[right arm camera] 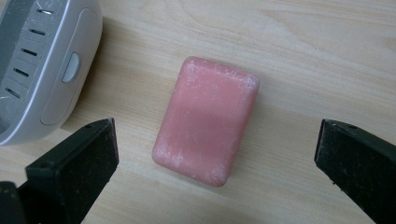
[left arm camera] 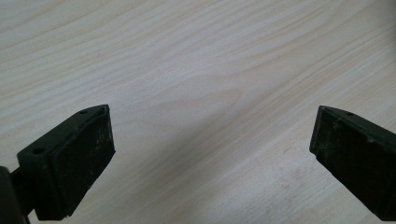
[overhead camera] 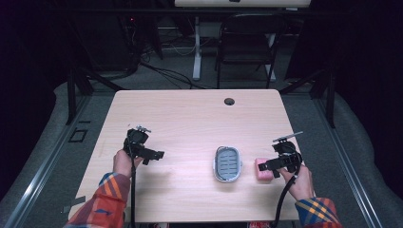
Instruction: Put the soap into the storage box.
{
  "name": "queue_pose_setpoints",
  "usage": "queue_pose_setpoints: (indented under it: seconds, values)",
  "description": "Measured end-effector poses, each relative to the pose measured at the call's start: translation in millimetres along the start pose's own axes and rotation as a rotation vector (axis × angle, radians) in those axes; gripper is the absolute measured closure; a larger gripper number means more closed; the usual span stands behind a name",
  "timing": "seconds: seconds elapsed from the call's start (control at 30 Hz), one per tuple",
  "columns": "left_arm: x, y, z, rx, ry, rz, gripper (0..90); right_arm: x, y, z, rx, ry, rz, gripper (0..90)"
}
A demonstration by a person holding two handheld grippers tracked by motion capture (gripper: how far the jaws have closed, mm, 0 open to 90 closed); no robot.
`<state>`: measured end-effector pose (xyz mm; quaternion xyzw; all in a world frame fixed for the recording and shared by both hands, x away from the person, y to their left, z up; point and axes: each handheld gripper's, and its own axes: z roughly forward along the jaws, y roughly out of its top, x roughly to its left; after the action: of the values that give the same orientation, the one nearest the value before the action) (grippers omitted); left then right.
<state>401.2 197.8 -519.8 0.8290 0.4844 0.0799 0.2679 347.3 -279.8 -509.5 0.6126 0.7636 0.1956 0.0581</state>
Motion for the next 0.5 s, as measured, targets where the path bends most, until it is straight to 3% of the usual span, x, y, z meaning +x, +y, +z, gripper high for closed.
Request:
queue_pose_setpoints:
  seconds: [0.23, 0.5]
  values:
    - [-0.1, 0.3, 0.6, 0.002, -0.001, -0.002, 0.0, 2.5, 5.5, 6.5, 0.022, -0.007, 0.019, 0.0]
    - [-0.5, 0.3, 0.7, 0.001, -0.004, -0.005, 0.0, 14.8, 12.8, 18.0, 0.046, -0.02, 0.02, 0.0]
